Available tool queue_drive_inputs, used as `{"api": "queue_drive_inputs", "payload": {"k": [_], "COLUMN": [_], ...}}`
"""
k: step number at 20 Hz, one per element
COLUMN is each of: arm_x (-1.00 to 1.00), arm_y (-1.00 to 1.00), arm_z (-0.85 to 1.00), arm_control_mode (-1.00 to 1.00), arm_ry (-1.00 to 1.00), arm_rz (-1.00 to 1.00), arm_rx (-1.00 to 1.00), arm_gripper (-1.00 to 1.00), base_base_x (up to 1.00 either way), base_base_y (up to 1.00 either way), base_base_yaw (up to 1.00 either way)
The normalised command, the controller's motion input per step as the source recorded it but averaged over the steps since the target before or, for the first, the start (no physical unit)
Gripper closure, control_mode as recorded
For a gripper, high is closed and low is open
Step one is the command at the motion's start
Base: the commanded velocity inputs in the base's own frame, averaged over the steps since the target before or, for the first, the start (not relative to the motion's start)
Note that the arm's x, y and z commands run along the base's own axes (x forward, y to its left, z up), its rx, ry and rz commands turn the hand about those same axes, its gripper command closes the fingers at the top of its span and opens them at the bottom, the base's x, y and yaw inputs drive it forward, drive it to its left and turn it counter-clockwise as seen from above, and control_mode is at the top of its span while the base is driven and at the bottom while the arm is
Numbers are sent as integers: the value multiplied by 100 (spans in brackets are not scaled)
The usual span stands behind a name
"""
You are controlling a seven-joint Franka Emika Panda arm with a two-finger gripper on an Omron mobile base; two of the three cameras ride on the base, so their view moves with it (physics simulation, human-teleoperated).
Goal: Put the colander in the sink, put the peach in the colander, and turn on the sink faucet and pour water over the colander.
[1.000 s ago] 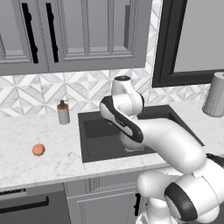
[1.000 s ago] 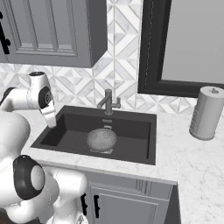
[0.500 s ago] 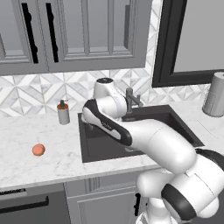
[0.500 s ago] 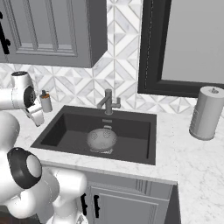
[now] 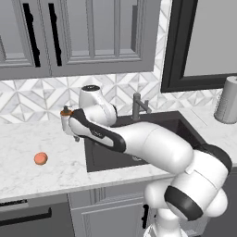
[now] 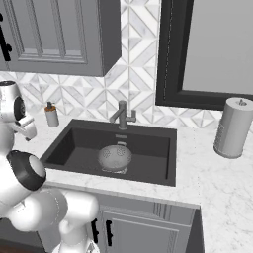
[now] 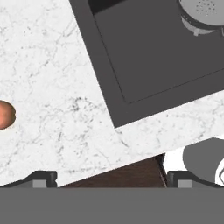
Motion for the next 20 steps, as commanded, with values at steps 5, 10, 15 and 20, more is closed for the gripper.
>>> {"api": "queue_drive_inputs", "payload": {"k": [5, 10, 15, 20], "arm_x": [11, 4, 0, 0], "arm_y": [55, 36, 31, 29], "arm_z": [0, 0, -5, -5], "arm_control_mode": [-100, -100, -100, -100], "arm_ry": [0, 0, 0, 0], "arm_rz": [13, 10, 6, 3], "arm_rx": [0, 0, 0, 0], "arm_gripper": [-100, -100, -100, -100], "base_base_x": [0, 0, 0, 0], "base_base_y": [0, 0, 0, 0], "base_base_yaw": [0, 0, 0, 0]}}
